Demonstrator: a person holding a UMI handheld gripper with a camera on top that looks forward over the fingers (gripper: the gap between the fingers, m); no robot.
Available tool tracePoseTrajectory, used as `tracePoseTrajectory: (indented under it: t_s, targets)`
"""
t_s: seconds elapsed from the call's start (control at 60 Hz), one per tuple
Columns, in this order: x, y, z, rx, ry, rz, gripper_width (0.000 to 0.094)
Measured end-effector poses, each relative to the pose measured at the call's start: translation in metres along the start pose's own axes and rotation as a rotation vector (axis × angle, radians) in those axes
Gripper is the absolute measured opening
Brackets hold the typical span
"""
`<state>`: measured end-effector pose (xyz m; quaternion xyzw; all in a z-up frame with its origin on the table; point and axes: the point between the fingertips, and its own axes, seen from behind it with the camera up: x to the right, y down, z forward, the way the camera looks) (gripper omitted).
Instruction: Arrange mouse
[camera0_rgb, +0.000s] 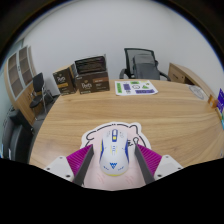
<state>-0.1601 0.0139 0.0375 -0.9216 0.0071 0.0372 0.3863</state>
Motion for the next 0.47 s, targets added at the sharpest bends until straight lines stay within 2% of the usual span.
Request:
tracePoseTrajectory:
  t_s: [0.05, 0.283, 0.467]
  targets:
    - [-0.002, 0.000, -0.016, 0.011, 0.005, 0.008, 0.0826]
    - [-0.015, 0.014, -0.123, 0.108, -0.060, 0.042, 0.0827]
    - [0.018, 0.063, -0.209, 0.138, -0.081, 0.066, 0.0831]
